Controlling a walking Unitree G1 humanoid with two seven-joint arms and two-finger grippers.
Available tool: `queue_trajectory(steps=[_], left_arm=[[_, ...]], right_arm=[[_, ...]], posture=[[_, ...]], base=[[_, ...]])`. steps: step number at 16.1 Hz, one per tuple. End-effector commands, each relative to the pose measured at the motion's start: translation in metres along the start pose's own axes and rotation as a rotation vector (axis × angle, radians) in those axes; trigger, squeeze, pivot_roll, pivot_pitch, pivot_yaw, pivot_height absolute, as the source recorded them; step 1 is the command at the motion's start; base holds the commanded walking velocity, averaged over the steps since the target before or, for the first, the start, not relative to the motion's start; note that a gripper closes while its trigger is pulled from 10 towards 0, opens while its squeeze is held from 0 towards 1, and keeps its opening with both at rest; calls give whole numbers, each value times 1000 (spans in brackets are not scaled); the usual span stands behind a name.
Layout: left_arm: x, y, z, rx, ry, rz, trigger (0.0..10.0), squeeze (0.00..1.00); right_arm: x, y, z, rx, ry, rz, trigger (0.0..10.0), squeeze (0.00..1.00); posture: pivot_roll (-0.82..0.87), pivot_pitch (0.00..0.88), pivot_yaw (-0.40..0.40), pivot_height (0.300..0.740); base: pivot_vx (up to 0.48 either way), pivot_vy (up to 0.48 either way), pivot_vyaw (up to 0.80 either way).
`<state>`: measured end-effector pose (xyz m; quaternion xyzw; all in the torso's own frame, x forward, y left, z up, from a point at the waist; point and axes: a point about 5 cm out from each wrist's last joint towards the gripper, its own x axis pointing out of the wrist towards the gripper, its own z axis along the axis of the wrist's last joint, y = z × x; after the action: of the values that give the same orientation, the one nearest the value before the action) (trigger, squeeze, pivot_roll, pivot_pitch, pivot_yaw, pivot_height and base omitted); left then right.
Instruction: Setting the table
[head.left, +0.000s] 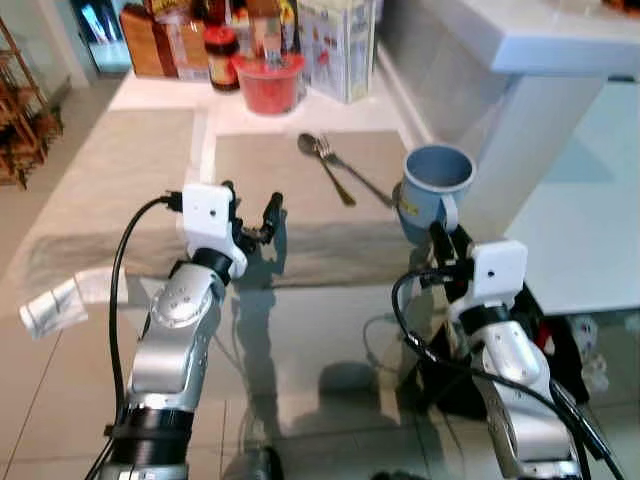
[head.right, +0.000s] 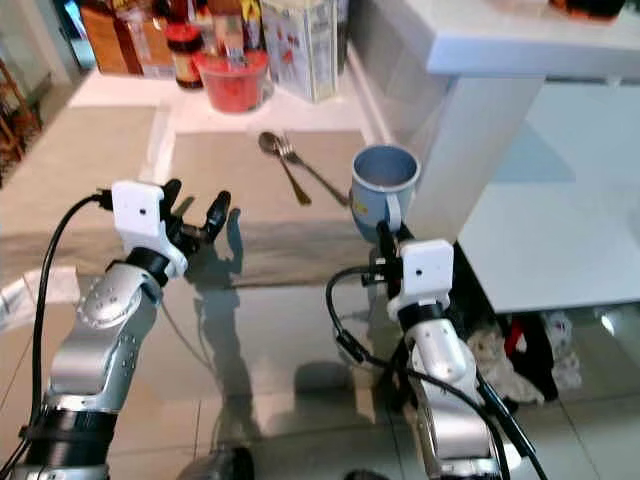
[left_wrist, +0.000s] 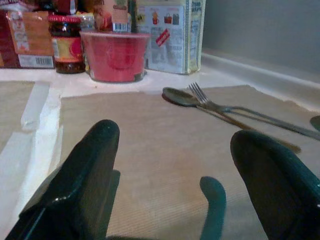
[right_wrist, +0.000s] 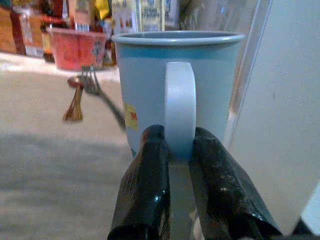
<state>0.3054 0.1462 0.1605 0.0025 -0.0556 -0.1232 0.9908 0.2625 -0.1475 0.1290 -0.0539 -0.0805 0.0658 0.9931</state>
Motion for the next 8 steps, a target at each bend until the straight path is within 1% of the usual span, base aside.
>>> queue_trajectory(steps=[1,8], left_arm=[[1,-1,0,-3,3,-1,10000,0],[3,-9,3,3,-2,-23,10000,0]], right_arm=[[-1,-2,-4,8,21,-13,0,0],[1,-3,-8,20,39,-9,0,0]], posture=[[8,20,-9,740],[6,29,-4,740]], base=[[0,0,0],[0,0,0]])
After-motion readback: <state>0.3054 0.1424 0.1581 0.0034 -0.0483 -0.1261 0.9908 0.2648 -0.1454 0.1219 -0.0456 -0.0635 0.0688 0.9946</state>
